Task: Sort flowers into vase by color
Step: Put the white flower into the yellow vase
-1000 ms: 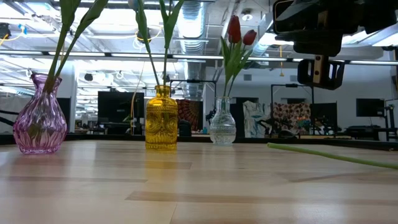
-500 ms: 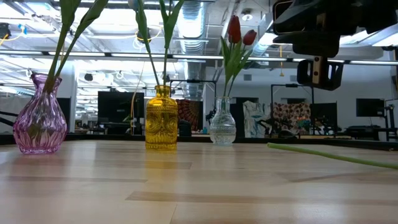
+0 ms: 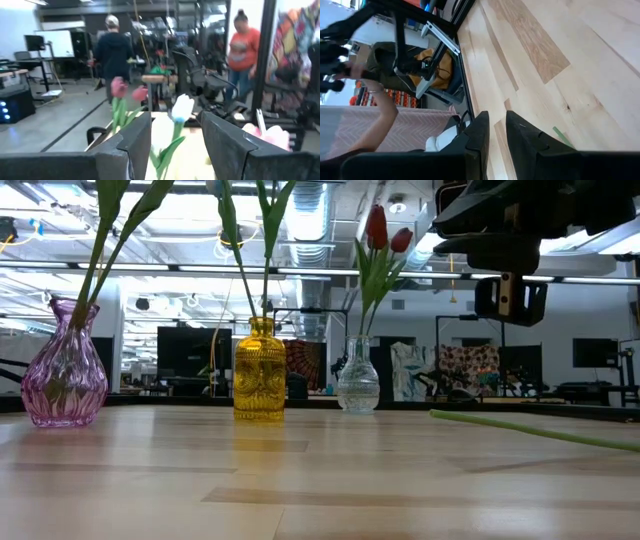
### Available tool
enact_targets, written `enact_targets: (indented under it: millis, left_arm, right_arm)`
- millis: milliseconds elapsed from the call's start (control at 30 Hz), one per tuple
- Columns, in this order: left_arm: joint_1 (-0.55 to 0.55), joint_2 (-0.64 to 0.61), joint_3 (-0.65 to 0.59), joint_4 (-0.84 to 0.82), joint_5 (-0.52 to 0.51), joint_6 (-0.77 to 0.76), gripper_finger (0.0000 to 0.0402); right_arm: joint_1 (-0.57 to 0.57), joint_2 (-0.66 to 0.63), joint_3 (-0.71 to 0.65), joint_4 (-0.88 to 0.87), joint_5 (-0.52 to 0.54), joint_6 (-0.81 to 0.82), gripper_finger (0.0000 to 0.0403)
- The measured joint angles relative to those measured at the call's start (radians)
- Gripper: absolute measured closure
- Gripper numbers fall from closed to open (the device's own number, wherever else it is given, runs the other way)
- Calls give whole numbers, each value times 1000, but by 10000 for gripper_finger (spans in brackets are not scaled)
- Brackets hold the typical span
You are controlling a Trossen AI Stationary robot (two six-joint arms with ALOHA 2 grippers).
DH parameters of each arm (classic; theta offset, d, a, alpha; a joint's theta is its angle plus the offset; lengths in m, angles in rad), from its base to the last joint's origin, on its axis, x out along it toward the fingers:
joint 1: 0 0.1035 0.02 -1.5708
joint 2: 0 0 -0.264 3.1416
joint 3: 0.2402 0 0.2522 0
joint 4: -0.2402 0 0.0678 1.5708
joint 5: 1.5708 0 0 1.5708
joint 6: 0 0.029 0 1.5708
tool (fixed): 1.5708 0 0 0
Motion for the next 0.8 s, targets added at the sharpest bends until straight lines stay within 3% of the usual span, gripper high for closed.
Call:
enact_targets:
  millis: [267,467,800]
  left_arm:
    - [1,-310,-204,-1,-9,-17,240]
    - [0,-307,-261,8,-99,4,240]
    - [2,-298,-299,40,-66,8,240]
  right_arm:
    - [0,0,0,11,0,43,310]
    - [-6,0,0,9,0,45,310]
    - [-19,0,0,7,1,41,310]
